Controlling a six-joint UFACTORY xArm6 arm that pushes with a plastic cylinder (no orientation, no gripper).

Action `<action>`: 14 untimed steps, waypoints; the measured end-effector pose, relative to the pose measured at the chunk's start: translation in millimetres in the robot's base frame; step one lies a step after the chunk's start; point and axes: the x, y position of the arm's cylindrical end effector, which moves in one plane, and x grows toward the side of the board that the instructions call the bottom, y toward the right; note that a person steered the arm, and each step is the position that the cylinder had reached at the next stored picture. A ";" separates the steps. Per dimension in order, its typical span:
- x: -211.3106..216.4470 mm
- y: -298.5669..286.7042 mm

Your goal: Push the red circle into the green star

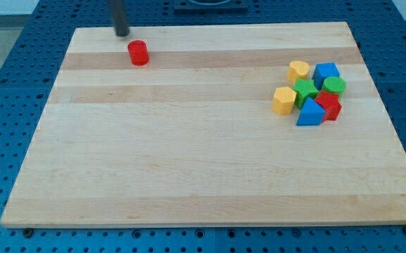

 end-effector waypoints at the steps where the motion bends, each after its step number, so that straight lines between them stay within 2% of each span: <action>1: 24.6 18.8; 2: 44.1 105.6; 3: 53.7 162.8; 4: 18.4 143.0; 5: 7.3 71.6; 6: 42.6 26.0; 7: 64.4 63.8; 8: 90.4 150.3; 9: 100.6 168.0; 10: 93.0 126.9; 11: 118.8 67.2; 12: 156.9 76.9; 13: 162.2 129.1; 14: 162.1 129.9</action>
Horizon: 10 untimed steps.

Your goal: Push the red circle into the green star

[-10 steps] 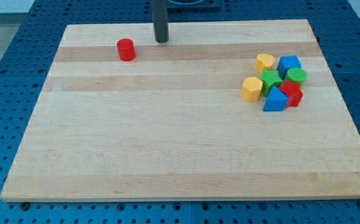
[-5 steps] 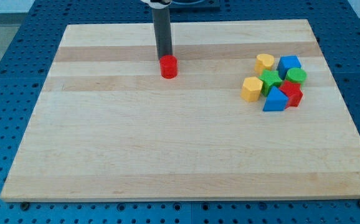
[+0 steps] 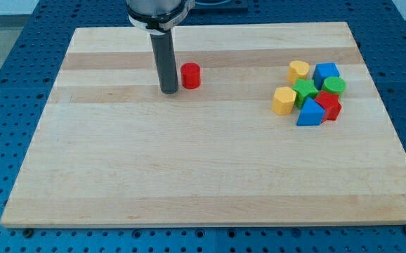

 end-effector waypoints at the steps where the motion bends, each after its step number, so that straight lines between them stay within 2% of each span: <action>1: -9.8 -38.5; 2: -38.3 -17.7; 4: -48.7 112.1; 5: -51.6 79.6; 6: -50.0 13.9; 7: -20.7 24.4; 8: -16.6 105.0; 9: -16.6 145.5; 10: -16.4 124.0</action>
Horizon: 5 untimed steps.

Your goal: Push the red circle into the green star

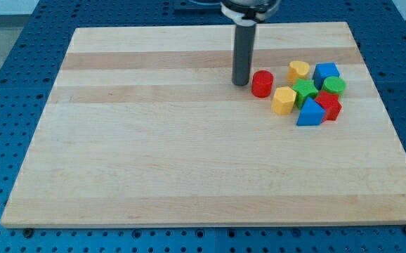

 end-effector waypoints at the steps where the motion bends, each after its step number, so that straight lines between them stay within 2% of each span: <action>1: 9.9 -33.0; 5: 12.6 50.2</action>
